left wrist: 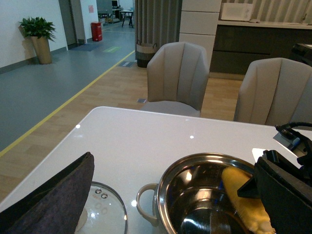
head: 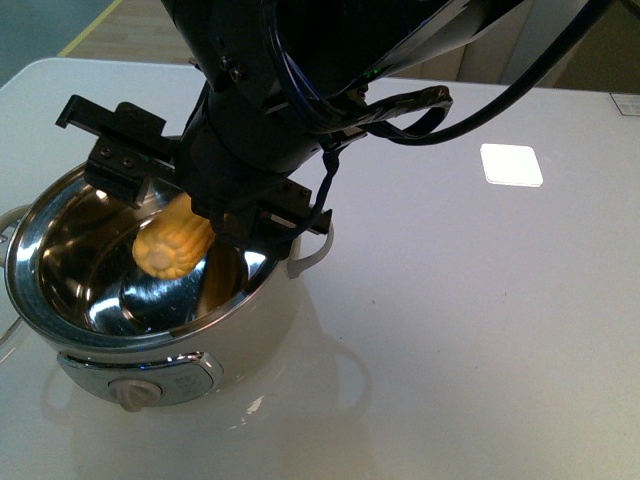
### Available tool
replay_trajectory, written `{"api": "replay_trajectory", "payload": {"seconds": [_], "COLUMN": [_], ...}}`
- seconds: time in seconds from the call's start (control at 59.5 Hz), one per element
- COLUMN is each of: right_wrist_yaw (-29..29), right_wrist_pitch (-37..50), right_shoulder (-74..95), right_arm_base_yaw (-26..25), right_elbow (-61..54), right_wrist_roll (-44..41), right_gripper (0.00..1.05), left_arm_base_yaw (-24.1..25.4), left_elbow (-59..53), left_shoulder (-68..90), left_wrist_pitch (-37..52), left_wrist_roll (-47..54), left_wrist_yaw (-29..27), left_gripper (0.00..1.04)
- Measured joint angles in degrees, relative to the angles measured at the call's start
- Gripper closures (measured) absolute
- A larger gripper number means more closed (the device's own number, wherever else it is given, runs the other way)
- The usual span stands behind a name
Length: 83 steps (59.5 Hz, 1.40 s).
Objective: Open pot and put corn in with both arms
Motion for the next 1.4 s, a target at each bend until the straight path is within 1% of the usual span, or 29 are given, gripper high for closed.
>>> {"api": "replay_trajectory", "payload": {"seconds": [0.151, 0.202, 0.269, 0.437, 0.538, 0.723, 0.908, 0.958, 1.16, 1.328, 1.396], "right_wrist_yaw": [0.02, 0.09, -0.02, 0.07, 2.34, 1.86, 6.03, 6.29, 10.25, 10.19, 10.14], "right_wrist_pitch": [0.50, 1.01, 2.34, 7.28, 8.81, 13.35, 9.40, 8.24, 1.03, -4.44, -5.09], "right_shoulder": [0.00, -0.02, -0.37, -4.85, -11.10, -23.87, -39.26, -42.91, -60.76, -75.10, -78.09], "right_arm_base_yaw": [0.20, 0.13, -0.24, -2.40, -4.76, -10.38, -17.33, -19.21, -29.62, -36.92, -38.29], "right_elbow": [-0.83, -1.44, -2.93, -8.96, -13.38, -22.53, -32.41, -34.53, -43.67, -49.59, -50.56], "right_wrist_roll": [0.04, 0.35, 0.94, 2.75, 2.56, 2.43, -2.82, -4.26, -13.25, -20.85, -22.49], "right_gripper": [0.12, 0.07, 0.09, 0.09, 0.09, 0.09, 0.09, 0.09, 0.09, 0.09, 0.09], "left_arm_base_yaw": [0.00, 0.00, 0.00, 0.00, 0.00, 0.00, 0.00, 0.00, 0.00, 0.00, 0.00], "left_elbow": [0.00, 0.00, 0.00, 0.00, 0.00, 0.00, 0.00, 0.00, 0.00, 0.00, 0.00], "left_shoulder": [0.00, 0.00, 0.00, 0.00, 0.00, 0.00, 0.00, 0.00, 0.00, 0.00, 0.00], "left_wrist_pitch": [0.00, 0.00, 0.00, 0.00, 0.00, 0.00, 0.00, 0.00, 0.00, 0.00, 0.00], "left_wrist_roll": [-0.02, -0.02, 0.00, 0.00, 0.00, 0.00, 0.00, 0.00, 0.00, 0.00, 0.00], "left_wrist_yaw": [0.00, 0.00, 0.00, 0.00, 0.00, 0.00, 0.00, 0.00, 0.00, 0.00, 0.00], "left_gripper": [0.07, 0.07, 0.07, 0.07, 0.07, 0.07, 0.07, 0.07, 0.07, 0.07, 0.07]}}
